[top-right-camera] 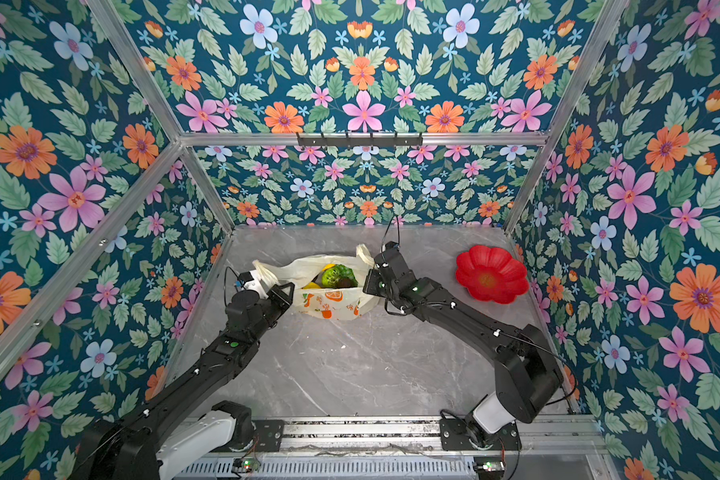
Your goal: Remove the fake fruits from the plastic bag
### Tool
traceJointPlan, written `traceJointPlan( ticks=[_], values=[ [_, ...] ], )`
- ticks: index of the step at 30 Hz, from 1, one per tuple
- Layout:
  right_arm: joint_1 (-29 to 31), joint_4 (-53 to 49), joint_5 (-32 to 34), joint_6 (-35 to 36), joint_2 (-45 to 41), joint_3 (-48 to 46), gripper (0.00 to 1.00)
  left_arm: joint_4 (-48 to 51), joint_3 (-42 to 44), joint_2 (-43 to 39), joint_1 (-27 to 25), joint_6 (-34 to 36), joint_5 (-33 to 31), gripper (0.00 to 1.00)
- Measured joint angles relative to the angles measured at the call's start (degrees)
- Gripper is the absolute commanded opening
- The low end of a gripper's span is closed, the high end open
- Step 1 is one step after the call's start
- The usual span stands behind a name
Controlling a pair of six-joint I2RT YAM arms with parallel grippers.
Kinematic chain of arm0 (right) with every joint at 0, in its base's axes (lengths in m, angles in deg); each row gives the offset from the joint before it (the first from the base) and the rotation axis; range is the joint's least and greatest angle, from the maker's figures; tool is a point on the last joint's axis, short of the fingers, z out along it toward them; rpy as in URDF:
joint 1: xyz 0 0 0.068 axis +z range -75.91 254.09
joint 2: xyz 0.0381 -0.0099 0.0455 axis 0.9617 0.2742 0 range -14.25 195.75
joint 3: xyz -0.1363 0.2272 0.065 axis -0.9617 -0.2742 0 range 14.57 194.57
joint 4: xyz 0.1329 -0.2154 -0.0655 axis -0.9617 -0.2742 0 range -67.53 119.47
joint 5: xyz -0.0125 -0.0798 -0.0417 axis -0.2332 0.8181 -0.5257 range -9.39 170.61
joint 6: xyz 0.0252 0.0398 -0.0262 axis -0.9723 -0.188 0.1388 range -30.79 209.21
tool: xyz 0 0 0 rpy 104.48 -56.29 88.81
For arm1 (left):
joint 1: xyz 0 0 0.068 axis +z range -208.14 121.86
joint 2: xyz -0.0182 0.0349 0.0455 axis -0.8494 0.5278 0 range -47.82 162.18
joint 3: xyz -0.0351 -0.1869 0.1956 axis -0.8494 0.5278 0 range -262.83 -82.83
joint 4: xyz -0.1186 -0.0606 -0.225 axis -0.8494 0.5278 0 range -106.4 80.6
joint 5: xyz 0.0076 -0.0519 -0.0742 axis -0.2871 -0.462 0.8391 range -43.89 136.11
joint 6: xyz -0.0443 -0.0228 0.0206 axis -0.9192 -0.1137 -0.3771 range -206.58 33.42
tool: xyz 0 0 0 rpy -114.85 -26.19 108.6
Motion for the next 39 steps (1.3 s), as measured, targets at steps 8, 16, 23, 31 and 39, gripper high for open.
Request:
traceJointPlan(
  ticks=[8,16,23,31,39],
  values=[
    [-0.1,14.3,-1.9,-12.4,0.7,-14.0,0.0,4.7,3.3,1.6,0.4,-2.7,0.0,0.34],
    [-0.2,17.5,-3.0,-12.5,0.1,-12.1,0.0,23.5,-8.0,-2.5,0.3,5.0,-3.5,0.93],
    [-0.1,17.1,-2.9,-11.6,-0.1,-11.6,0.0,40.3,-11.6,-10.9,0.4,10.9,-9.6,1.0],
    [0.0,15.7,-2.0,-9.4,-1.3,-11.0,0.0,58.5,-28.4,-12.3,0.4,18.0,-20.8,0.95],
    [0.3,15.0,-1.8,-8.9,-1.5,-11.0,0.0,69.5,-51.7,5.5,-9.1,26.0,-27.6,0.91]
  ],
)
